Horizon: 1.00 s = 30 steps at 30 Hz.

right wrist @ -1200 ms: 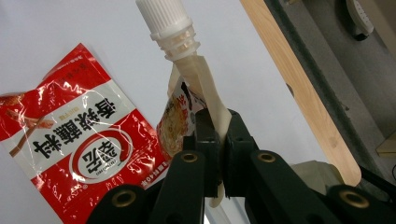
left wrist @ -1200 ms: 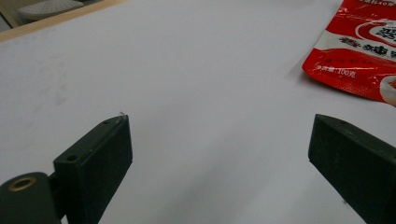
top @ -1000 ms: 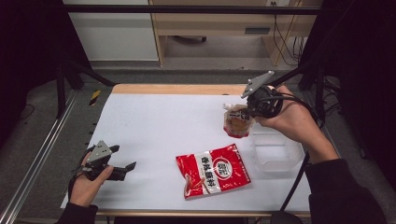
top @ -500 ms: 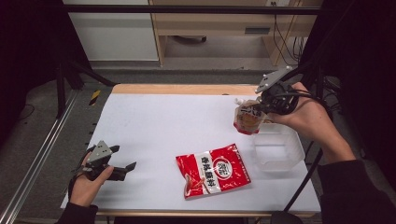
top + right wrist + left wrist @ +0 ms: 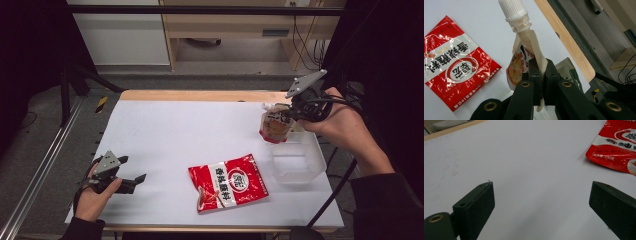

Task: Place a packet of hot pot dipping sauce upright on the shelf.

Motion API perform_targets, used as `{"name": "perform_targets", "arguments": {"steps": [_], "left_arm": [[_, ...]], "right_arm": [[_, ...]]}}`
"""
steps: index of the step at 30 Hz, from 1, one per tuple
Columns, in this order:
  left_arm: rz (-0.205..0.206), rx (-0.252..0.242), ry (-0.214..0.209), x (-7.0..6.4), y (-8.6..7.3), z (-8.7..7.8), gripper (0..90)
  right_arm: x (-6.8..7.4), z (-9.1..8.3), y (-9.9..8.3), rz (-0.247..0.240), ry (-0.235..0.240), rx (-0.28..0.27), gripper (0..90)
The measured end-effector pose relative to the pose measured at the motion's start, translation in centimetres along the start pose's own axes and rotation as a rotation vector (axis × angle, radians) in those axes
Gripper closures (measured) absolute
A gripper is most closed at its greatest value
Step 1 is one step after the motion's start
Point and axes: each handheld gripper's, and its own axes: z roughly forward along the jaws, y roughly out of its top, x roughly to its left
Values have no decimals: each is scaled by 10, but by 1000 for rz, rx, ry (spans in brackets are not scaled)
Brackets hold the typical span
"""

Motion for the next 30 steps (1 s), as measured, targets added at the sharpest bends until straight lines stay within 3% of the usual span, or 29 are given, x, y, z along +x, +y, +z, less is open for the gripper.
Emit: {"name": "perform_targets", "arguments": {"steps": [11,30], "left_arm": [[5,4,-1,0,0,1,63],[11,13,-16,-1,1,5,63]], "right_arm": [[-11,1,-15,2,-26,11,873],[-44,21,-51,17,-47,34,873]]}}
